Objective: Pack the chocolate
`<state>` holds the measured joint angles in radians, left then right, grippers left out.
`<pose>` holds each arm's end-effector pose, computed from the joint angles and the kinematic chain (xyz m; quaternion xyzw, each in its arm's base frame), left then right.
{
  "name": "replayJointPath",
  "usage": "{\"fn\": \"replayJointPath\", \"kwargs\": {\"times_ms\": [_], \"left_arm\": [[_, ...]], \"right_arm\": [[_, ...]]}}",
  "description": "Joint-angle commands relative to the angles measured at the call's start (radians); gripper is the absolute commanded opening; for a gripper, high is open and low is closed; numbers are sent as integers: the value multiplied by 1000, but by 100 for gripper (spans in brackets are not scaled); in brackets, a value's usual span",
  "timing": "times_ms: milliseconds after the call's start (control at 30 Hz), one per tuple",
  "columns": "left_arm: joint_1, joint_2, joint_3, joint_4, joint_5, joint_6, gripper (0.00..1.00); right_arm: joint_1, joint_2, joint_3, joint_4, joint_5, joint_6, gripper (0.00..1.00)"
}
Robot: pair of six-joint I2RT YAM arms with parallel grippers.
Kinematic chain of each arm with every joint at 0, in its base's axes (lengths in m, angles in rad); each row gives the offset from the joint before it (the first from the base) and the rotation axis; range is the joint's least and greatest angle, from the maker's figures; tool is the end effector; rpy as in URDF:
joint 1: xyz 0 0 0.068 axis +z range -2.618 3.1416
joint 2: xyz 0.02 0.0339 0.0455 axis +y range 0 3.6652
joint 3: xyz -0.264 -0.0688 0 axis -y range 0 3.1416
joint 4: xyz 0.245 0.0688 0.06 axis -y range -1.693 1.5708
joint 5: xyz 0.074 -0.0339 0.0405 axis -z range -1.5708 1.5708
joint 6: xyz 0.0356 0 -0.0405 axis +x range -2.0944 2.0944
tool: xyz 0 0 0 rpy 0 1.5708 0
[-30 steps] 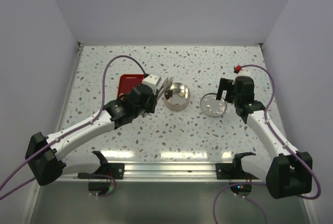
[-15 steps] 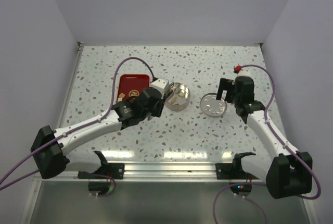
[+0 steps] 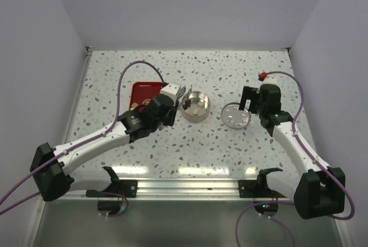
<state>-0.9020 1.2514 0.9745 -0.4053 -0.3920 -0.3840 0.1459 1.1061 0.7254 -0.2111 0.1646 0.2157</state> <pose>0.1794 -0.2051 0.2875 0.1459 0.8775 -0.1121 0.4428 0.2403 0.0294 0.2533 0.0693 0.8777 0.0129 0.4740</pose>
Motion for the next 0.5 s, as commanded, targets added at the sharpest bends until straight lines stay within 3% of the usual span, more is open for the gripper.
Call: {"fn": "replayJointPath", "kwargs": {"times_ms": [0,167,467], "left_arm": [[84,-107,18,-10,-27,-4,40],[254,-204,-59,-35,5,17,40],[293,-228,-172,-26,57,2,40]], "right_arm": [[1,-3,46,7,-2,-6,99],[3,-6,46,9,-2,-7,99],[3,-5,48,4,-4,-7,99]]}}
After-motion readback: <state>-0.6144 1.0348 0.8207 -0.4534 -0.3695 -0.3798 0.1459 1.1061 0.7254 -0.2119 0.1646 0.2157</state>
